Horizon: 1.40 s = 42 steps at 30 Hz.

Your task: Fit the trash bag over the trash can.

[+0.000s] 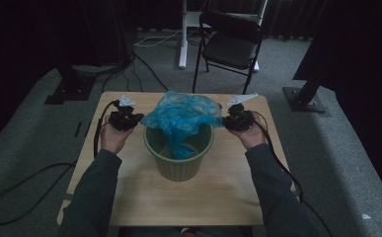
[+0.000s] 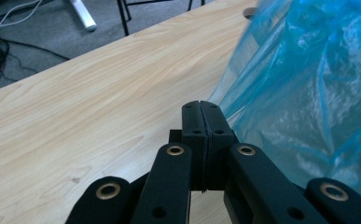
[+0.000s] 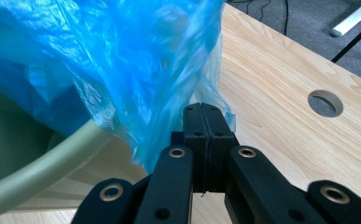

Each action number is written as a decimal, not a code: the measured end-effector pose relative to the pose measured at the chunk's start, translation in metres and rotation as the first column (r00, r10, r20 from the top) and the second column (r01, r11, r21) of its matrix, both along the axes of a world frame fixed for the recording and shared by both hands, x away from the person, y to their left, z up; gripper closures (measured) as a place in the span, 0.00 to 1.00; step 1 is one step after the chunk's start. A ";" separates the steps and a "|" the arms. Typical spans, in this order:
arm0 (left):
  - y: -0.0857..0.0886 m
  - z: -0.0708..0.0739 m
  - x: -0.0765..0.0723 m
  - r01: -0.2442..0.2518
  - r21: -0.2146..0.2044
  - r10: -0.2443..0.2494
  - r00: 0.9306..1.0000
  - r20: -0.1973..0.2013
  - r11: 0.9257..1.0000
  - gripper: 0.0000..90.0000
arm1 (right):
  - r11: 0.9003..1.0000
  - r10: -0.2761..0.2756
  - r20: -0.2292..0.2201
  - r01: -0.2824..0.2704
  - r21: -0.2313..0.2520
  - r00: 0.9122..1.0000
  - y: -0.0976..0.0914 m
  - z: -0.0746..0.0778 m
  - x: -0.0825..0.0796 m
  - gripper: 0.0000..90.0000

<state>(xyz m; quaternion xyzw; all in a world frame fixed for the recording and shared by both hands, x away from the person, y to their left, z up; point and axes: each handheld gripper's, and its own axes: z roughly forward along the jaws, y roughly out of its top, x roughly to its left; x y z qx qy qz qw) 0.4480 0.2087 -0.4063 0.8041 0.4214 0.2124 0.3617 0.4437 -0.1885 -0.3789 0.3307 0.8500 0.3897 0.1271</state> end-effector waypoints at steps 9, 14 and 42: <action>0.005 0.000 -0.007 0.003 -0.027 -0.003 1.000 0.013 1.000 0.99 | 1.000 0.008 -0.001 -0.008 0.008 1.000 -0.004 0.003 -0.003 1.00; 0.007 0.002 -0.015 0.012 -0.040 -0.012 1.000 0.021 0.999 0.98 | 1.000 0.017 0.006 -0.017 0.008 1.000 -0.004 0.003 -0.007 1.00; 0.010 0.005 -0.061 0.103 -0.129 -0.097 0.994 0.056 0.986 0.87 | 0.997 0.070 0.008 -0.070 0.028 0.998 -0.010 -0.002 -0.036 0.92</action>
